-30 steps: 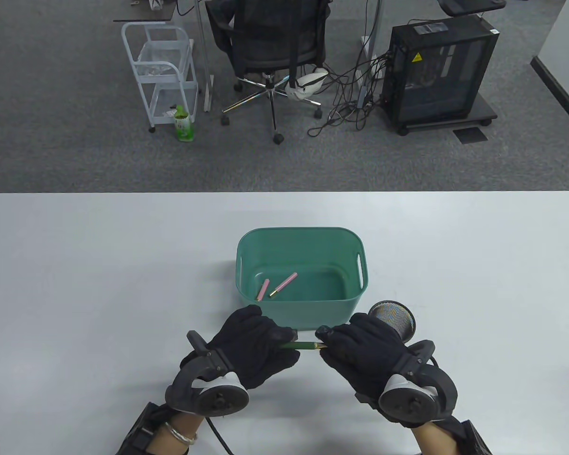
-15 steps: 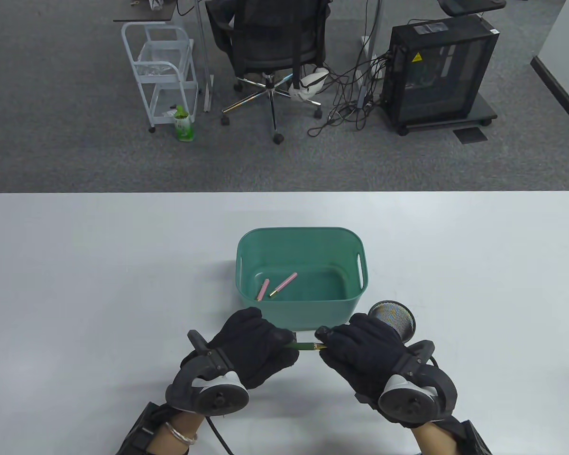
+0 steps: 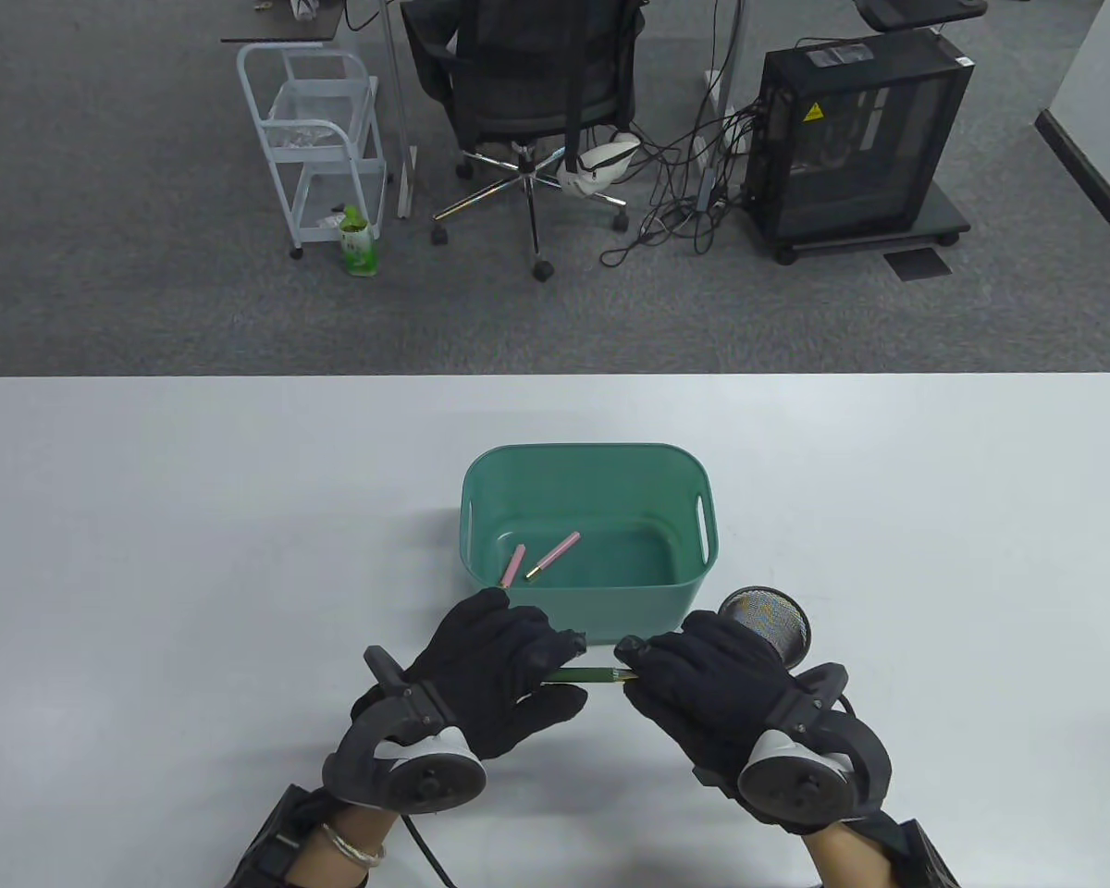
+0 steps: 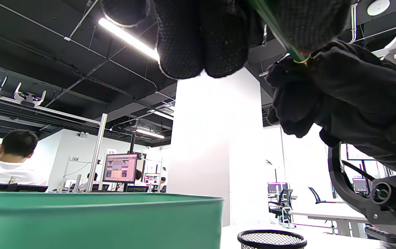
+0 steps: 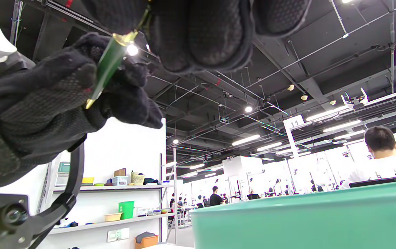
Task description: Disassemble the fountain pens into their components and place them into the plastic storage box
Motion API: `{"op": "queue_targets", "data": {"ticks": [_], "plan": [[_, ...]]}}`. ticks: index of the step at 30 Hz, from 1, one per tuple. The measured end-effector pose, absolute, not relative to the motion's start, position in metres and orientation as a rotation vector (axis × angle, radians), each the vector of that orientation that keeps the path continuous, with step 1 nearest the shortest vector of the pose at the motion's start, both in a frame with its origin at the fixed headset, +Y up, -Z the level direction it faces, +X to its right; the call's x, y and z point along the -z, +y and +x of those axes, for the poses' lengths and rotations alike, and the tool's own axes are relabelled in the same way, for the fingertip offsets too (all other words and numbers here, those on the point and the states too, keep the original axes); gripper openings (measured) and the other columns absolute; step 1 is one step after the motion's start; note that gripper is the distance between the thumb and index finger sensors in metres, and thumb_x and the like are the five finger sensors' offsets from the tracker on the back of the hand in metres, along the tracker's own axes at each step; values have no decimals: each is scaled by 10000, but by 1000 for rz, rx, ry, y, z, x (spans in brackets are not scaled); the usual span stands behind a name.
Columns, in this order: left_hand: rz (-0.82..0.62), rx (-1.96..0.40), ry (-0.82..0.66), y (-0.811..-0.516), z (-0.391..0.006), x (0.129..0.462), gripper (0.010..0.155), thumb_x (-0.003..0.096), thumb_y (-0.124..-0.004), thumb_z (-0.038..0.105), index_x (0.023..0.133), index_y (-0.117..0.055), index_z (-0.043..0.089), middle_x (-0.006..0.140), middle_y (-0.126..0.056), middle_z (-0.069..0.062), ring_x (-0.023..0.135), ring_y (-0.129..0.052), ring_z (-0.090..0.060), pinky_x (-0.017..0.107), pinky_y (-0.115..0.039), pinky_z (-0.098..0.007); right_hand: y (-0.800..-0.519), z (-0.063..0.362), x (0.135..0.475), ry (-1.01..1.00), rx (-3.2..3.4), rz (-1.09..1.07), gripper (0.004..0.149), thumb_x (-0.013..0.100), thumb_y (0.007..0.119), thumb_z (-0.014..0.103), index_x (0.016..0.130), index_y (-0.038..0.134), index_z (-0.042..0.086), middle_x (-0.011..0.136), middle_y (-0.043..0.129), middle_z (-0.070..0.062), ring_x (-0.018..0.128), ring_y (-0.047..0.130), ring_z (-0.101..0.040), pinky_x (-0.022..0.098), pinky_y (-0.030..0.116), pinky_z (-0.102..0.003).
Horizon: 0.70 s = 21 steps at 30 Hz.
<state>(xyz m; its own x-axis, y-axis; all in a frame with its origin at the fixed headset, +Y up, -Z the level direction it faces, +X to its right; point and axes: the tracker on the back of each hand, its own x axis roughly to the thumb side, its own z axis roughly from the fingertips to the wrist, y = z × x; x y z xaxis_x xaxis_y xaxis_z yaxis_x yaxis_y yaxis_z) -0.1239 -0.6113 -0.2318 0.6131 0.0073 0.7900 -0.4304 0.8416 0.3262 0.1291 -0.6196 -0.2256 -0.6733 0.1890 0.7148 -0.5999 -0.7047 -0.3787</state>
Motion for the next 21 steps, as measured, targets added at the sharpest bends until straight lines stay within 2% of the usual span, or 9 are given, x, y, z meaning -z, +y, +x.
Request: {"op": "queue_targets", "data": {"ticks": [7,21], "plan": [[526,-269,-894,-612,-123,231,469,633,-705,515,928,-791,161,772,-937,68,794,-942,-217,801,-601,-537,-620,129,226,-850,-2374,920,415,532,712,451,874,825,245,744,909,8,603,925,-101,689,687,-423],[518,-280,-900,-613,-123,232,496,658,-602,511,878,-860,149,675,-989,51,696,-996,-218,769,-644,-527,-620,128,225,-852,-2371,925,416,533,711,452,875,824,245,746,909,8,605,924,-101,690,686,-422]]}}
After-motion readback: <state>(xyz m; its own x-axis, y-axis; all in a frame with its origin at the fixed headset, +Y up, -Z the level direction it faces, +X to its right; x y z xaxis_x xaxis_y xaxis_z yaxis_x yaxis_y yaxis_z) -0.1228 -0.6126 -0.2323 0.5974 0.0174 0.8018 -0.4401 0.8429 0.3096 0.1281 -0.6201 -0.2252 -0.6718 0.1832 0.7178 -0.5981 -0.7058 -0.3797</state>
